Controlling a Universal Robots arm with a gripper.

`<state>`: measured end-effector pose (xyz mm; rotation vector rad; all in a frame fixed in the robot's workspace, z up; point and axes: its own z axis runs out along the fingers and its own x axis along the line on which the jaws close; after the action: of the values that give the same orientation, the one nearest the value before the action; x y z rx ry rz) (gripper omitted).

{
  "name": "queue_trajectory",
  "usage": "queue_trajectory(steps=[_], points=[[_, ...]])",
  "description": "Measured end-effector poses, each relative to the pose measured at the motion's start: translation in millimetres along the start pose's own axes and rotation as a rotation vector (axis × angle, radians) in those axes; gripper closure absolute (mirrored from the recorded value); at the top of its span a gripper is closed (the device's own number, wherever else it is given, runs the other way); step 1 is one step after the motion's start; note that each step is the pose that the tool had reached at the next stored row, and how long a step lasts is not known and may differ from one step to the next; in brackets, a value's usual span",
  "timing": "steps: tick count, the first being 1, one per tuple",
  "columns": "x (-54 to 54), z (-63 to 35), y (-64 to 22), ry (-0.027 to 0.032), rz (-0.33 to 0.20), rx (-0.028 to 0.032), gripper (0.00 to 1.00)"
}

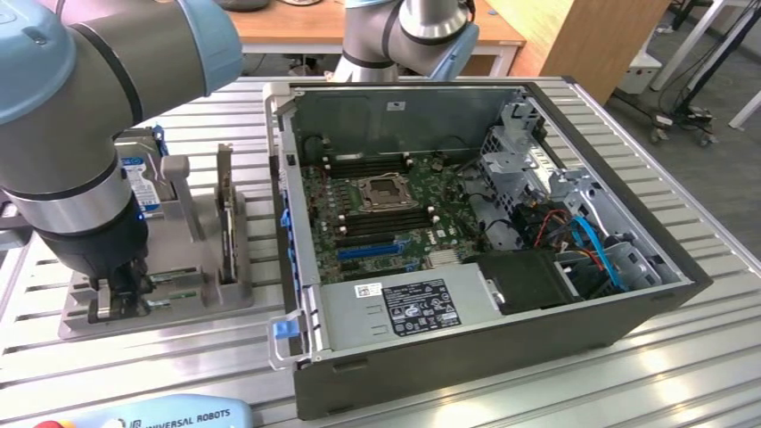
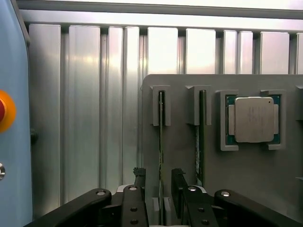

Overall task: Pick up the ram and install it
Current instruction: 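Pick up the ram and move it above insertion slot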

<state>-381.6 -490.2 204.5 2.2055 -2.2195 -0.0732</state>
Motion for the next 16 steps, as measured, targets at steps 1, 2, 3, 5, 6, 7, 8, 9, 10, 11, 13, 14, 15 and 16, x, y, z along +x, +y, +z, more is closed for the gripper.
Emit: queue_trajectory(steps=[1, 2, 3, 5, 6, 7, 8, 9, 10, 11, 13, 14, 15, 16], points=[[0.0, 0.0, -0.7, 0.0, 0.0, 0.0, 0.64], [0.0, 0.1, -1.5, 0.0, 0.0, 0.0, 0.64], [0.0, 0.1, -2.5, 0.0, 0.0, 0.0, 0.64], [0.0, 0.0, -4.6, 0.0, 0.0, 0.0, 0.64], [0.0, 0.0, -5.7, 0.0, 0.0, 0.0, 0.64], [-0.1, 0.1, -6.8, -0.0001, 0.0, 0.0, 0.64], [-0.1, 0.1, -7.8, -0.0001, 0.0, 0.0, 0.64], [-0.1, 0.0, -8.8, 0.0, 0.0, 0.0, 0.64], [-0.1, 0.2, -9.5, -0.0001, 0.0, 0.0, 0.64], [-0.1, 0.6, -9.7, -0.0002, 0.0, 0.0001, 0.64], [-0.1, 1.4, -9.7, 0.0001, 0.0, -0.0002, 0.64], [-0.1, 1.8, -9.8, 0.0001, 0.0, -0.0002, 0.64], [0.0, 2.3, -9.9, 0.0, 0.0, 0.0, 0.64], [0.0, 2.5, -9.9, 0.0, 0.0, 0.0, 0.64]])
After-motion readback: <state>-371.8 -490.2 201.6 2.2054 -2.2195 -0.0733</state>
